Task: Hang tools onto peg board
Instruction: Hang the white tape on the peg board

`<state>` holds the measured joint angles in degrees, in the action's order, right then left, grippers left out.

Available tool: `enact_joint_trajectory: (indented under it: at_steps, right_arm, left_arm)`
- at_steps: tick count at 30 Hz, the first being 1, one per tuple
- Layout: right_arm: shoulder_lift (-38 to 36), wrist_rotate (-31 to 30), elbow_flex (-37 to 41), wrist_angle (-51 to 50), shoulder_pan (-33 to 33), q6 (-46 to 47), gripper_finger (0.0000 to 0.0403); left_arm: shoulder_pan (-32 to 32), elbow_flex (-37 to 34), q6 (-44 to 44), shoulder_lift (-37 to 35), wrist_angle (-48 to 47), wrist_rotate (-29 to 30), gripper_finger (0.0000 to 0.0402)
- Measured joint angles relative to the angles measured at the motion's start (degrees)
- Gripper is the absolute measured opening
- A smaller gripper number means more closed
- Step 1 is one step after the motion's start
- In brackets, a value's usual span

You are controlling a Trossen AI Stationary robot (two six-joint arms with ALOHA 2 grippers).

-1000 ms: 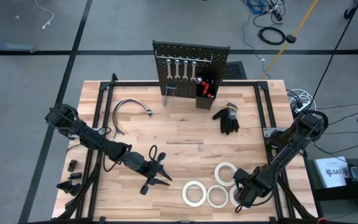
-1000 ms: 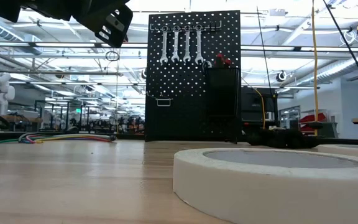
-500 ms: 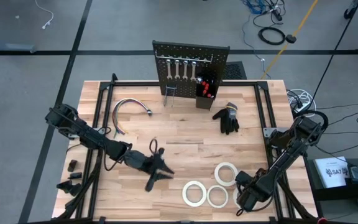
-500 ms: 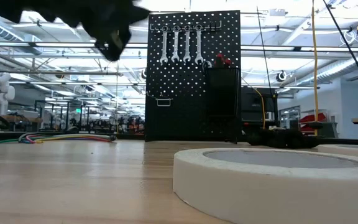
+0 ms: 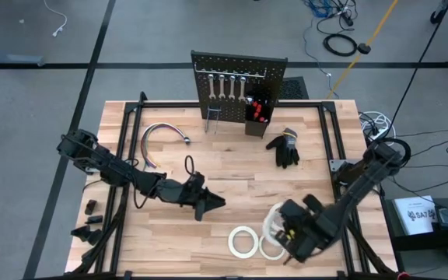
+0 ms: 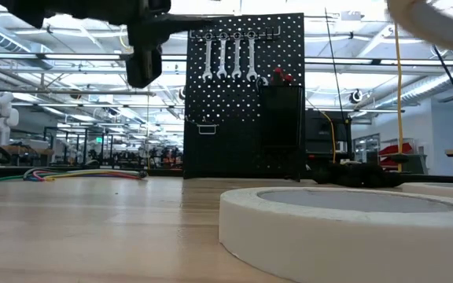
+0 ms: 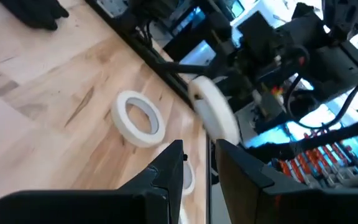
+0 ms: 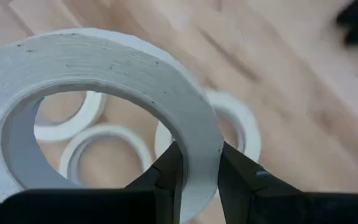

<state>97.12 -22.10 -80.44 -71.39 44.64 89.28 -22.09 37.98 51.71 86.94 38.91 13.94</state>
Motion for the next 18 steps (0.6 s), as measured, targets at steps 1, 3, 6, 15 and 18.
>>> enact_joint_trajectory:
  at_steps: [1, 3, 6, 15, 18]
  right_arm:
    - [0.3, -0.3, 0.0, 0.5, -1.4, -2.4, 0.0063]
    - [0.8, -0.7, 0.0, 1.7, -4.5, -7.6, 0.0063]
    - [1.6, -2.9, 0.0, 5.8, -9.2, -16.2, 0.0063]
    - [2.0, -3.5, 0.0, 14.7, -17.8, -34.5, 0.0063]
    - [2.0, -3.5, 0.0, 14.8, -18.9, -36.7, 0.0063]
  left_arm:
    - [0.0, 0.4, 0.1, 0.0, -0.1, 0.6, 0.0096]
    - [-0.2, 1.0, -0.1, 0.0, -0.2, 1.2, 0.0096]
    - [-0.2, 1.8, 0.2, 0.5, -0.1, 1.4, 0.0102]
    - [0.4, 7.4, 4.9, 10.5, -0.7, 0.6, 0.0180]
    - [1.6, 9.2, 5.1, 12.4, -0.1, 0.6, 0.0197]
